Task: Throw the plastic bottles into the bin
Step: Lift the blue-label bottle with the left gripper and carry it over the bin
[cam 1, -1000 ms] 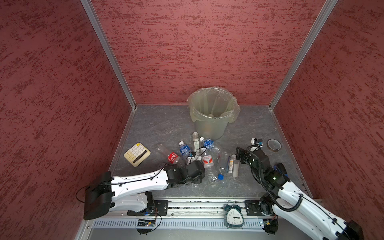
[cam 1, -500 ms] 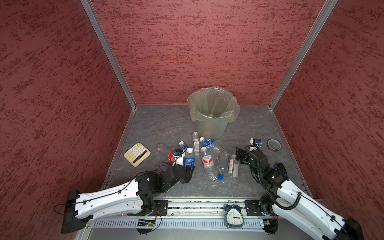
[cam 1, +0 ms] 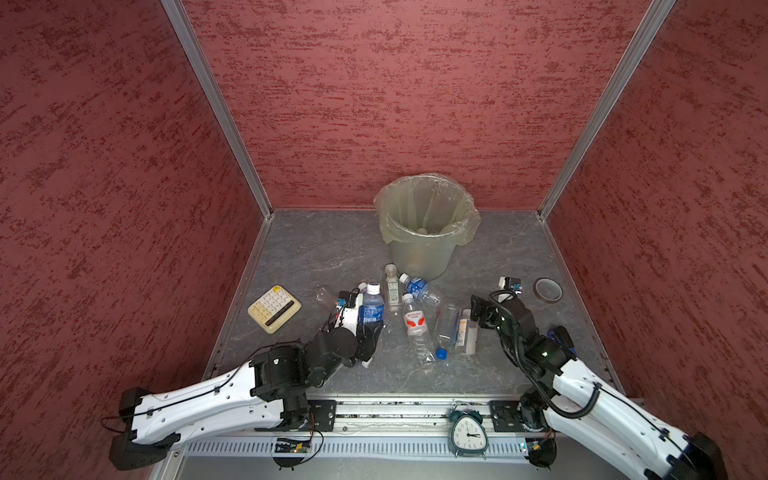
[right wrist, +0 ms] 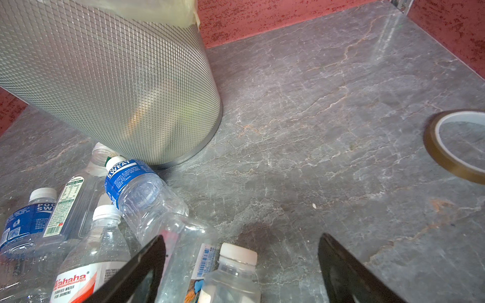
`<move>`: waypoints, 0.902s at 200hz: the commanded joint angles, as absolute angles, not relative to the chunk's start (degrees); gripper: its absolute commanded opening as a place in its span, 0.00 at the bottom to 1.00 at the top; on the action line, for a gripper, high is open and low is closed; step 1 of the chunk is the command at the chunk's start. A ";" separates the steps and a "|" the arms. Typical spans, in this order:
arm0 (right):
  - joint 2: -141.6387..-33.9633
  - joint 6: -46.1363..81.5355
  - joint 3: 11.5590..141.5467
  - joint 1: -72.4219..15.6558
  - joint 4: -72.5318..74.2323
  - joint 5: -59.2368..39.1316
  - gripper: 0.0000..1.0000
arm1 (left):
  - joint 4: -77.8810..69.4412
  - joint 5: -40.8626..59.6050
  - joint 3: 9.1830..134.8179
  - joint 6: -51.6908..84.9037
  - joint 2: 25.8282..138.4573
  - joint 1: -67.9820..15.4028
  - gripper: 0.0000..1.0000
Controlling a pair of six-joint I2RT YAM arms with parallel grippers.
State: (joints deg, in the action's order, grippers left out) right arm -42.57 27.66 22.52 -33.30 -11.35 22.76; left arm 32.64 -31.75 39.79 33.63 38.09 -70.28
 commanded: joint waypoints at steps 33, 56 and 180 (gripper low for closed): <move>-42.80 28.31 22.60 -33.67 -10.12 24.18 0.91 | 26.11 -27.42 49.16 22.21 43.88 -63.44 0.45; -42.39 28.32 22.47 -33.67 -10.09 24.09 0.91 | 22.13 -17.24 55.09 18.39 49.40 -54.16 0.45; -40.41 28.35 21.85 -33.75 -10.18 24.00 0.94 | 17.78 7.38 109.70 18.31 99.99 -29.17 0.99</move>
State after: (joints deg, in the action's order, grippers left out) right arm -41.32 27.66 22.52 -33.34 -11.27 22.76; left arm 16.67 4.49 108.66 18.35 102.04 -29.65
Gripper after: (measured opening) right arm 0.938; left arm 0.994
